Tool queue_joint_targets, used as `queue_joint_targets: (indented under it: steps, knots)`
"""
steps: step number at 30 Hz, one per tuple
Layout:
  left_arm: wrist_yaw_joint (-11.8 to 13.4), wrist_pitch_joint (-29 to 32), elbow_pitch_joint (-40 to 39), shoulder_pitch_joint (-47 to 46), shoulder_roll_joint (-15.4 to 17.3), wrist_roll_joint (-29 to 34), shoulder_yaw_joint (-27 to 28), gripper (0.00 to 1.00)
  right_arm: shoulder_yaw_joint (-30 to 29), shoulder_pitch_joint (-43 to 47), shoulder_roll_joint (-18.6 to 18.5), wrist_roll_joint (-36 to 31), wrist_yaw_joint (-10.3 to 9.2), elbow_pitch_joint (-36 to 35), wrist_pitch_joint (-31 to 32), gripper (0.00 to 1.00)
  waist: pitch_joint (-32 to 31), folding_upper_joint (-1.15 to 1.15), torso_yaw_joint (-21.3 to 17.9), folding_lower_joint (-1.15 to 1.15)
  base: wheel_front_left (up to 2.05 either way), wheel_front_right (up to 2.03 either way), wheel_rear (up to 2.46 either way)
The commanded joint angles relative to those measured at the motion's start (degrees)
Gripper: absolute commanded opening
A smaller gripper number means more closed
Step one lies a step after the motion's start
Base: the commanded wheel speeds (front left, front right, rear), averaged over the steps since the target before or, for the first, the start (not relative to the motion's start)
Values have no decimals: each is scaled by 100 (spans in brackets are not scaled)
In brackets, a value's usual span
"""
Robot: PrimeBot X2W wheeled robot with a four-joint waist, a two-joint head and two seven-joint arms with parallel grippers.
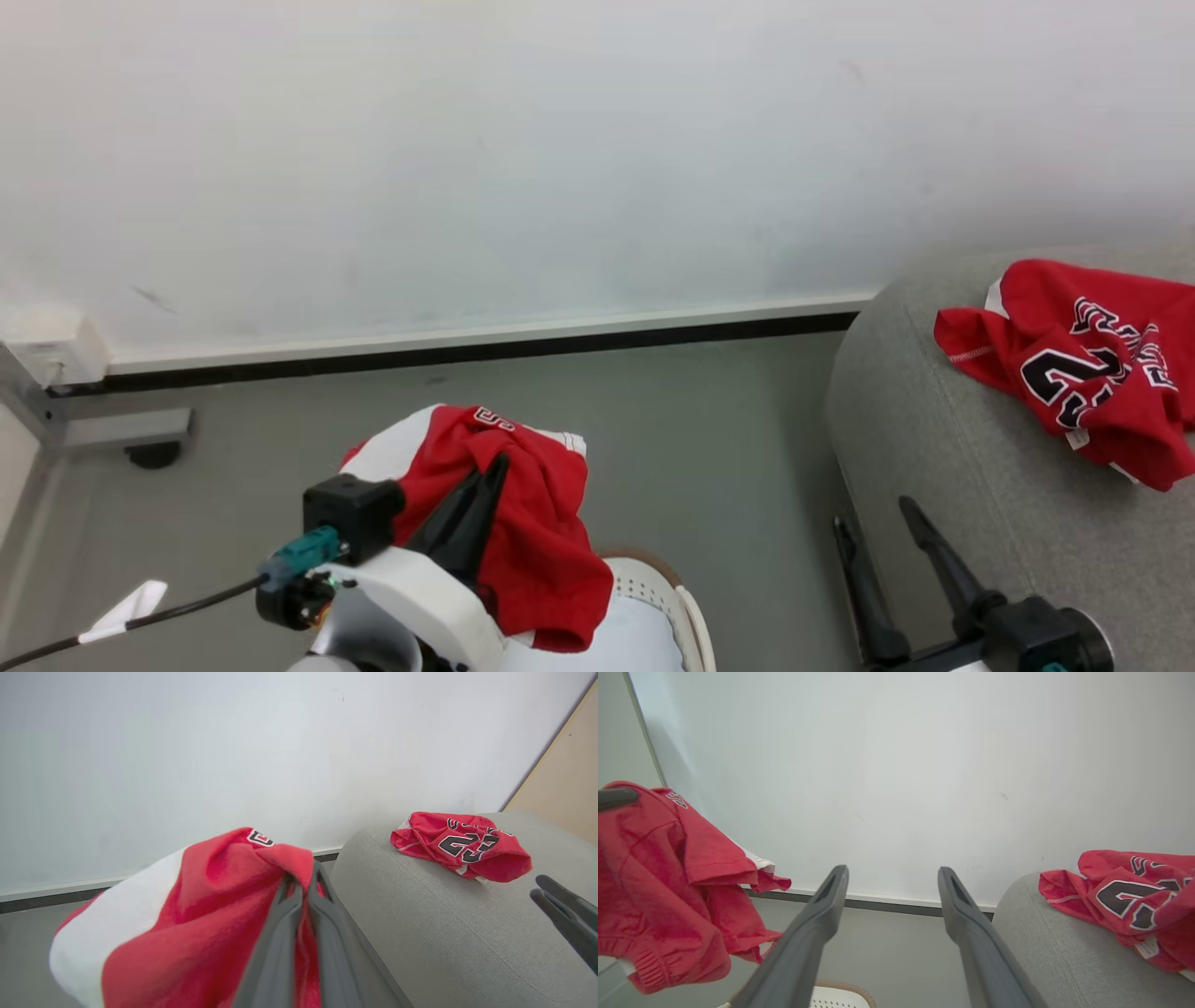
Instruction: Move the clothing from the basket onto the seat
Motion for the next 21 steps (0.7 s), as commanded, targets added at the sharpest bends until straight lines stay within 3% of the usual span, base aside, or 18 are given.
queue_joint_targets:
  steps: [1,9,13,21]
  knots:
    - [50,90,-207,108,83,34,14,0,97,103,-11,-90,-13,-59,3,100,-100,0,53,2,0,0,0]
    - [176,437,-820,132,183,25,-27,0,1013,-187,-62,-107,-13,-182,3,100,-164,0,109,2,0,0,0]
    - [180,529,-913,42,176,58,-103,0,1749,-462,-138,68,-13,-75,3,100,-149,0,155,2,0,0,0]
    - [109,632,-986,-112,98,126,-335,0,2628,-1066,-106,484,-13,262,3,100,-71,0,273,2,0,0,0]
